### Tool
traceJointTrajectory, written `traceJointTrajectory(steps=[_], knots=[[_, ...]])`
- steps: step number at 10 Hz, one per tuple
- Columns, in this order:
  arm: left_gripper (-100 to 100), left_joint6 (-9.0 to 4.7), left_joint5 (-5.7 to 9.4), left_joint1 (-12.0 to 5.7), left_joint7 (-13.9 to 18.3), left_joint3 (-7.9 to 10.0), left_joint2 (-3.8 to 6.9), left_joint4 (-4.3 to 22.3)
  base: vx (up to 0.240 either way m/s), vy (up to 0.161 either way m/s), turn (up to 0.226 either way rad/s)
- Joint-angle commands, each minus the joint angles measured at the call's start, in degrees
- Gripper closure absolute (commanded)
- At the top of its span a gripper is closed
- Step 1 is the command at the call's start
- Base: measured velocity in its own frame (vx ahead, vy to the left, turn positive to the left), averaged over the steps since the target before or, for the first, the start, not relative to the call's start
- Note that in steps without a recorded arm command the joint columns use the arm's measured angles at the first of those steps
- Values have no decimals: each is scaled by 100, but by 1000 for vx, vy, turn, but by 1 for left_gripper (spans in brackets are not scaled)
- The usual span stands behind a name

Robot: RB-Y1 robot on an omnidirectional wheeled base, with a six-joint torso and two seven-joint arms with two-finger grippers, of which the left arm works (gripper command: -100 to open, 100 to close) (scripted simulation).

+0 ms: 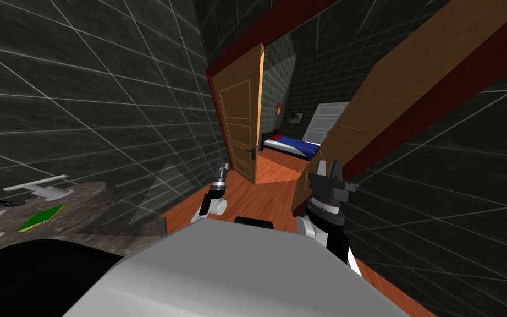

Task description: Push the door open

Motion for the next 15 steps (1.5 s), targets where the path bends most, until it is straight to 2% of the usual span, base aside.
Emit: traceJointTrajectory(steps=[1, 2, 3, 6, 7, 10, 11, 13, 14, 15], knots=[[-100, 59, 184, -96, -175, -103, 5, 196, 125, 147, -145], [-100, 73, 252, -145, -233, -136, 8, 290, 125, 113, -131], [-100, 102, 389, -245, -350, -202, 14, 476, 137, 128, -157], [-100, 146, 599, -398, -530, -304, 15, 763, 104, 124, -108], [-100, 176, 739, -500, -650, -372, 14, 956, 104, 92, -158], [-100, 220, 950, -654, -830, -474, 7, 1244, 88, 117, -115], [-100, 249, 1091, -756, -950, -542, -1, 1436, 81, 135, -170], [-100, 279, 1231, -858, -1070, -609, -9, 1628, 81, 132, -115], [-100, 308, 1368, -958, -1187, -675, -24, 1815, 105, 155, -120], [-100, 322, 1436, -1007, -1245, -708, -31, 1908, 109, 142, -158]])
